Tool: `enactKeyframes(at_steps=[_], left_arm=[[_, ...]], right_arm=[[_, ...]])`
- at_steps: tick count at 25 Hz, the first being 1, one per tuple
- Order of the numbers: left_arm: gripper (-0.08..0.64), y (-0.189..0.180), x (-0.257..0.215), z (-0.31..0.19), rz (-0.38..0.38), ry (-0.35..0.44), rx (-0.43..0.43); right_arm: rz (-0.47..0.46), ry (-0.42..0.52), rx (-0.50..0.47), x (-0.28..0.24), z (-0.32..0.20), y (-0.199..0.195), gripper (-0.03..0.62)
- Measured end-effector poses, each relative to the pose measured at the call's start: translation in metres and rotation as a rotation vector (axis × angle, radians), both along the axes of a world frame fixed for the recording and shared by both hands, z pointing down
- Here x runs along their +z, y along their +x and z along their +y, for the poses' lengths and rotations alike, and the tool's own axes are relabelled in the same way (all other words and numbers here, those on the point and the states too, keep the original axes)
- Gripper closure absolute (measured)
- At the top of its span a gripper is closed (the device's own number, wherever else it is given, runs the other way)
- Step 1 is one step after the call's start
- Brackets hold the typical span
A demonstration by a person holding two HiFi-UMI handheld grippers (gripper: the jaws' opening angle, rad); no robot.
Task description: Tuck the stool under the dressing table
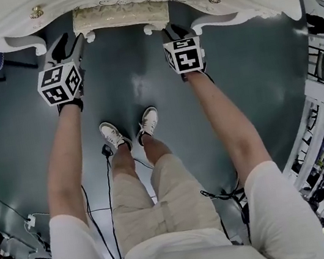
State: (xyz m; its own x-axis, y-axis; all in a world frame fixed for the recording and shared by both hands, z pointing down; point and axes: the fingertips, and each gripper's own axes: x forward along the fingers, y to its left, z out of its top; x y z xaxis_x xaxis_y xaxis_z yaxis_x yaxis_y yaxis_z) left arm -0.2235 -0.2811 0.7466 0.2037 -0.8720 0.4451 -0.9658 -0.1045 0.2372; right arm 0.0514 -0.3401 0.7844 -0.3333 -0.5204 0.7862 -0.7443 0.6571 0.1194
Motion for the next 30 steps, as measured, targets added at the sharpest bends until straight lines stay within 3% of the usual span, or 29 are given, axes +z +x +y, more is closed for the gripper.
enactKeyframes(at_steps=[4, 7, 10, 16, 20, 30], left_arm=[[0.422, 0.012, -0.035, 0.019, 0.042, 0.002, 0.022], [0.482, 0.018, -0.053, 0.037, 0.142, -0.006, 0.019], [0.528, 0.025, -0.076, 0.062, 0.202, -0.015, 0.002], [0.545, 0.045, -0.134, 0.111, 0.136, -0.035, 0.072], [0.545, 0.058, -0.174, 0.149, 0.122, -0.037, 0.084], [0.545, 0.062, -0.282, 0.173, 0.017, 0.069, 0.099]], right_arm=[[0.022, 0.015, 0.001, -0.038, 0.019, 0.014, 0.531], [-0.052, -0.030, 0.056, -0.063, 0.038, 0.018, 0.591], [-0.137, -0.096, 0.054, -0.087, 0.070, 0.015, 0.592], [-0.212, -0.106, 0.046, -0.151, 0.132, 0.012, 0.594], [-0.202, -0.076, -0.013, -0.202, 0.173, 0.010, 0.594], [-0.331, 0.084, 0.010, -0.338, 0.186, 0.014, 0.594]])
